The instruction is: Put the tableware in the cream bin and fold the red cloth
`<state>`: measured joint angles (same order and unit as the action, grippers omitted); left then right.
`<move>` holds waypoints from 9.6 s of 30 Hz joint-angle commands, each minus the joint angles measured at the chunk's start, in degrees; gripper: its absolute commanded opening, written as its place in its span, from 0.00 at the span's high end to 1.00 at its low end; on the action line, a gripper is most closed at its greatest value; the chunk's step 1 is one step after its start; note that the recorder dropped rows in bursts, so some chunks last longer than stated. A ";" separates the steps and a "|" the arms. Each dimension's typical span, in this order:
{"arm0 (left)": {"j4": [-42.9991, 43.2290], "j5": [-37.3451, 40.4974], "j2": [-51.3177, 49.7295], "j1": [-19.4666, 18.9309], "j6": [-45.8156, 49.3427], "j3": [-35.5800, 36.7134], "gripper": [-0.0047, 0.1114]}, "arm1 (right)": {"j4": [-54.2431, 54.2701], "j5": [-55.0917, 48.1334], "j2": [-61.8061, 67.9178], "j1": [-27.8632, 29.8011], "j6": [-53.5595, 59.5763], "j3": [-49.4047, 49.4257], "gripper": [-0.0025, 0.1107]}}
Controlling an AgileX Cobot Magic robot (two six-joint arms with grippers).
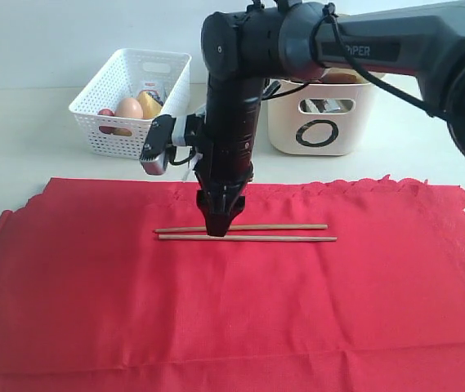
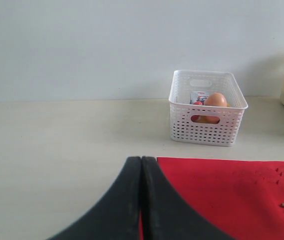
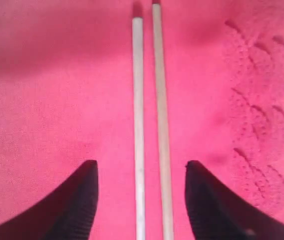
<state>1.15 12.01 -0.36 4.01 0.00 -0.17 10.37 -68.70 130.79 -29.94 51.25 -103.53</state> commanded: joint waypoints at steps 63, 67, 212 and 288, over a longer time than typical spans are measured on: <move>0.08 -0.12 0.36 0.06 0.00 0.17 0.96 | -22.07 42.18 -4.81 20.75 -63.98 -11.38 0.48; 0.08 -0.12 0.36 0.06 0.00 0.17 0.96 | -27.72 28.49 -8.51 20.75 -62.83 -14.37 0.49; 0.08 -0.12 0.36 0.06 0.00 0.17 0.96 | -8.21 11.88 -1.52 17.64 -48.78 -33.52 0.98; -6.93 -20.87 -0.35 0.06 -22.86 -3.22 0.96 | -54.93 106.45 -97.08 23.27 -103.88 100.34 0.98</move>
<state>-11.56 -7.69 -0.36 4.01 -21.30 -0.59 -36.33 32.72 34.31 -6.62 -47.76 -3.62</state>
